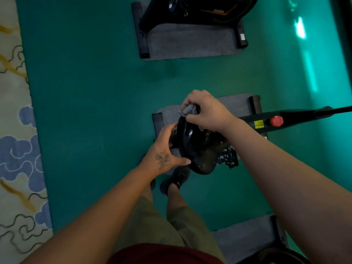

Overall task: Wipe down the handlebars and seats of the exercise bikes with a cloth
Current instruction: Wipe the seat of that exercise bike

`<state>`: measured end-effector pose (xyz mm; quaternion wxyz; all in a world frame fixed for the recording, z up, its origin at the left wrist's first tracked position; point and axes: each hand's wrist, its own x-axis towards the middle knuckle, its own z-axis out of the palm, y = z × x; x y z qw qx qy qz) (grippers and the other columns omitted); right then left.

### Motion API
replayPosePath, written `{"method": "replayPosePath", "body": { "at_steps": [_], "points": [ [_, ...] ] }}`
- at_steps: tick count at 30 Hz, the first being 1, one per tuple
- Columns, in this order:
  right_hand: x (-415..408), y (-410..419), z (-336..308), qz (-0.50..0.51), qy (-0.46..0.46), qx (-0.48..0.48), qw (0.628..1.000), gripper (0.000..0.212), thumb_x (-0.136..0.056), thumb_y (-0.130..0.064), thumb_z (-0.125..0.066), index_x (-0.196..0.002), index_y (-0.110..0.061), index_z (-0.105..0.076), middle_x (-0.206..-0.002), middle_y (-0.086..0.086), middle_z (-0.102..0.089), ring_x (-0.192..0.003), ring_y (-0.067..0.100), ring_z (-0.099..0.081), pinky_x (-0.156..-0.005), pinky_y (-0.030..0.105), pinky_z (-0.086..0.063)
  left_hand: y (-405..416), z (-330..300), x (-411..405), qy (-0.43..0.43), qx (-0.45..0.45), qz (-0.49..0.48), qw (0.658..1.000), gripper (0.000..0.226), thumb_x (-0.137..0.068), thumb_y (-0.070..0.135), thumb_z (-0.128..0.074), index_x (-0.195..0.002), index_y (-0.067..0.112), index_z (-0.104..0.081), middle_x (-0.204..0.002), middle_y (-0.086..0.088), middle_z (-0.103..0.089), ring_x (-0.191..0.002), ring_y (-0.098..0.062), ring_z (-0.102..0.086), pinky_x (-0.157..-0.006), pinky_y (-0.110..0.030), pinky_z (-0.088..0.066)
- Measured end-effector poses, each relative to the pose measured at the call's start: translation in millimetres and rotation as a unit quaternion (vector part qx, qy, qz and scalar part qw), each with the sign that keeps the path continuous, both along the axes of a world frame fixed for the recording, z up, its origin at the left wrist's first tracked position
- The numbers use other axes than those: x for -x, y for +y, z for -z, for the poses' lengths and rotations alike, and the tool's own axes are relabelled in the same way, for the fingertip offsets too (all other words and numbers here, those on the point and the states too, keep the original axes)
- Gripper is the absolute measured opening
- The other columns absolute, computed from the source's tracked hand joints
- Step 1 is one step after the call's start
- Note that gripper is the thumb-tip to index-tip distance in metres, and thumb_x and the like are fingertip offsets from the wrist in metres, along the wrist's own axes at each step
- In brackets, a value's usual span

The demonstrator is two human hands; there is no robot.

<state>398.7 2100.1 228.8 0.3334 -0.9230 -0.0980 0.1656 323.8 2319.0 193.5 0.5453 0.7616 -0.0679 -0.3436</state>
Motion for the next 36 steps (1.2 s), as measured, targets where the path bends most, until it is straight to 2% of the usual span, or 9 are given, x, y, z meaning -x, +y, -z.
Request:
{"method": "replayPosePath", "body": {
  "at_steps": [4, 7, 11, 16, 20, 25, 30, 33, 36],
  "points": [
    [17.5, 9.9, -13.8, -0.089, -0.032, -0.002, 0.996, 0.016, -0.076, -0.022, -0.066, -0.092, -0.02, -0.068, -0.097, -0.005, -0.059, -0.091, 0.022, -0.049, -0.084, 0.033, -0.041, 0.4, 1.3, 0.9, 0.013, -0.006, -0.008, 1.0, 0.126, -0.051, 0.056, -0.093, -0.158, 0.037, -0.03, -0.157, 0.006, -0.04, -0.144, -0.01, -0.045, -0.118, -0.046, -0.047],
    [25.9, 14.6, -16.5, -0.155, -0.053, 0.019, 0.986, 0.015, -0.078, -0.021, -0.071, -0.092, -0.017, -0.07, -0.1, -0.004, -0.055, -0.094, 0.021, -0.045, -0.084, 0.031, -0.039, 0.4, 2.7, 0.7, 0.008, -0.013, -0.009, 1.0, 0.124, -0.05, 0.058, -0.094, -0.156, 0.041, -0.031, -0.155, 0.007, -0.042, -0.14, -0.015, -0.05, -0.116, -0.049, -0.048],
    [13.9, 6.8, -12.1, -0.117, -0.042, 0.028, 0.992, 0.019, -0.081, -0.028, -0.066, -0.097, -0.019, -0.074, -0.107, 0.003, -0.051, -0.098, 0.024, -0.048, -0.086, 0.039, -0.044, 1.0, 1.8, 0.1, 0.014, -0.006, -0.011, 1.0, 0.121, -0.054, 0.051, -0.096, -0.157, 0.039, -0.033, -0.157, 0.005, -0.042, -0.142, -0.011, -0.048, -0.117, -0.045, -0.048],
    [-4.1, 1.5, -7.2, -0.053, -0.012, 0.055, 0.997, 0.03, -0.08, -0.04, -0.064, -0.102, -0.023, -0.074, -0.105, 0.003, -0.049, -0.1, 0.024, -0.048, -0.089, 0.047, -0.047, 4.2, 2.2, -1.7, -0.001, -0.007, -0.011, 1.0, 0.111, -0.067, 0.029, -0.101, -0.152, 0.046, -0.032, -0.158, 0.007, -0.041, -0.145, -0.006, -0.043, -0.119, -0.042, -0.045],
    [9.6, 9.0, -14.3, -0.084, -0.024, 0.03, 0.996, 0.026, -0.078, -0.037, -0.064, -0.097, -0.023, -0.073, -0.103, -0.001, -0.051, -0.096, 0.023, -0.047, -0.085, 0.042, -0.045, 5.5, 2.5, -4.2, 0.006, -0.007, -0.024, 1.0, 0.115, -0.067, 0.029, -0.102, -0.16, 0.031, -0.033, -0.16, 0.005, -0.04, -0.148, -0.008, -0.041, -0.12, -0.043, -0.044],
    [33.9, 16.1, -17.6, -0.147, -0.06, 0.023, 0.987, 0.019, -0.076, -0.024, -0.069, -0.095, -0.023, -0.071, -0.102, -0.003, -0.051, -0.094, 0.023, -0.044, -0.083, 0.038, -0.042, 8.3, 0.8, -7.3, -0.008, -0.011, -0.03, 0.999, 0.113, -0.065, 0.033, -0.102, -0.159, 0.029, -0.038, -0.156, 0.005, -0.046, -0.145, -0.006, -0.045, -0.118, -0.044, -0.046],
    [23.4, 5.9, -11.9, -0.021, -0.053, 0.025, 0.998, 0.039, -0.079, -0.023, -0.074, -0.116, -0.02, -0.062, -0.108, -0.005, -0.056, -0.101, 0.02, -0.048, -0.085, 0.043, -0.047, 7.2, -4.2, -11.6, -0.019, 0.003, -0.041, 0.999, 0.107, -0.069, 0.027, -0.101, -0.156, 0.034, -0.039, -0.157, 0.01, -0.046, -0.142, 0.0, -0.046, -0.116, -0.042, -0.049],
    [12.5, -3.0, -7.1, 0.052, -0.03, 0.023, 0.998, 0.039, -0.081, -0.023, -0.077, -0.117, -0.018, -0.062, -0.111, -0.005, -0.059, -0.103, 0.021, -0.052, -0.088, 0.047, -0.048, 5.5, -4.8, -14.0, -0.018, 0.013, -0.044, 0.999, 0.108, -0.064, 0.039, -0.098, -0.154, 0.039, -0.039, -0.158, 0.012, -0.046, -0.142, 0.002, -0.046, -0.115, -0.043, -0.05],
    [11.9, -5.5, -6.5, 0.046, -0.013, -0.008, 0.999, 0.034, -0.081, -0.024, -0.081, -0.109, -0.021, -0.062, -0.106, -0.008, -0.059, -0.1, 0.019, -0.052, -0.086, 0.045, -0.048, 2.7, -5.8, -15.1, -0.018, 0.018, -0.041, 0.999, 0.107, -0.063, 0.04, -0.097, -0.151, 0.044, -0.036, -0.157, 0.011, -0.046, -0.141, 0.004, -0.045, -0.114, -0.041, -0.05]
  ]
}}
